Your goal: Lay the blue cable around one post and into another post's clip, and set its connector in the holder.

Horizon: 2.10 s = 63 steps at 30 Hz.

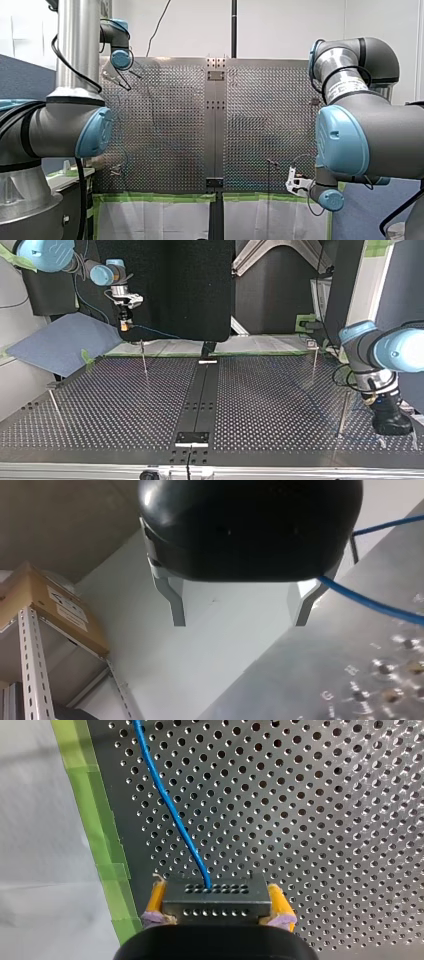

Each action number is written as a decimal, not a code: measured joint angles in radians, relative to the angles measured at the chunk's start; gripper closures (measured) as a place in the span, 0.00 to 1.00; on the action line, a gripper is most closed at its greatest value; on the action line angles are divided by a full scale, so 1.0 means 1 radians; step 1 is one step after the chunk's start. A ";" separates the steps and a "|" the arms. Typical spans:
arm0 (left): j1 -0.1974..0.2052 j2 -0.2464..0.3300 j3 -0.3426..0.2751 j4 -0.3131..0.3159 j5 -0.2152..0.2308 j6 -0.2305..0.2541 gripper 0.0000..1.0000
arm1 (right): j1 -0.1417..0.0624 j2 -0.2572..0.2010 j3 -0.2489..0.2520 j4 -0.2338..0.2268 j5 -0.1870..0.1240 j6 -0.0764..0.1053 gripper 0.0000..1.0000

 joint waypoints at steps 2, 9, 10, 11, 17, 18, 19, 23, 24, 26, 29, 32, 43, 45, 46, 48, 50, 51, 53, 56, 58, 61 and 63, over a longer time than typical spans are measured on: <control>0.006 -0.005 0.016 -0.001 -0.004 -0.003 0.00 | 0.000 0.000 0.000 -0.001 -0.001 -0.001 1.00; 0.029 -0.009 0.072 -0.010 -0.014 -0.009 0.00 | 0.001 0.000 0.000 -0.001 -0.003 -0.003 1.00; 0.032 -0.009 0.078 -0.011 -0.014 -0.008 0.00 | 0.002 0.000 0.000 -0.001 -0.004 -0.004 1.00; 0.033 -0.008 0.080 -0.012 -0.014 -0.007 0.00 | 0.002 0.000 0.000 0.000 -0.004 -0.004 1.00; 0.031 -0.008 0.051 -0.009 -0.009 0.016 0.00 | 0.003 0.000 0.000 0.000 -0.004 -0.007 1.00; 0.030 -0.008 0.044 -0.008 -0.008 0.020 0.00 | 0.003 0.000 0.000 0.001 -0.004 -0.007 1.00; 0.029 -0.008 0.034 -0.006 -0.007 0.024 0.00 | 0.003 0.000 0.000 0.001 -0.004 -0.008 1.00; 0.025 -0.007 0.005 0.001 -0.003 0.038 0.00 | 0.003 0.000 0.000 0.002 -0.005 -0.009 1.00; 0.024 -0.007 0.001 0.005 -0.002 0.040 0.00 | 0.003 0.000 0.000 0.003 -0.005 -0.009 1.00; 0.022 -0.007 -0.011 0.015 0.003 0.042 0.00 | 0.003 0.000 0.000 0.003 -0.005 -0.009 1.00; 0.022 -0.007 -0.029 0.035 0.008 0.038 0.00 | 0.003 0.000 0.000 0.003 -0.005 -0.009 1.00; 0.022 -0.008 -0.051 0.057 0.013 0.041 0.00 | 0.004 0.000 0.000 0.003 -0.005 -0.009 1.00; 0.024 -0.009 -0.149 0.129 0.023 0.057 0.00 | 0.007 0.000 0.000 0.002 -0.005 -0.009 1.00; 0.023 -0.009 -0.161 0.134 0.026 0.059 0.00 | 0.008 0.000 0.000 0.002 -0.004 -0.009 1.00; 0.023 -0.009 -0.168 0.139 0.029 0.061 0.00 | 0.009 0.000 0.000 0.002 -0.005 -0.009 1.00; 0.022 -0.009 -0.182 0.149 0.034 0.065 0.00 | 0.009 0.000 0.000 0.002 -0.004 -0.009 1.00; 0.019 -0.009 -0.198 0.164 0.043 0.069 0.00 | 0.010 0.000 0.000 0.002 -0.004 -0.009 1.00; 0.018 -0.009 -0.205 0.169 0.047 0.071 0.00 | 0.010 0.000 0.000 0.002 -0.005 -0.009 1.00; 0.014 -0.009 -0.221 0.180 0.053 0.074 0.00 | 0.011 0.000 0.000 0.002 -0.005 -0.009 1.00; 0.008 -0.009 -0.239 0.191 0.062 0.073 0.00 | 0.011 0.000 0.000 0.002 -0.005 -0.009 1.00; 0.005 -0.009 -0.247 0.190 0.069 0.065 0.00 | 0.011 0.000 0.000 0.003 -0.005 -0.009 1.00; 0.002 -0.009 -0.253 0.181 0.082 0.045 0.00 | 0.012 0.000 0.000 0.003 -0.005 -0.009 1.00; 0.001 -0.009 -0.254 0.176 0.092 0.033 0.00 | 0.012 0.000 0.000 0.003 -0.005 -0.009 1.00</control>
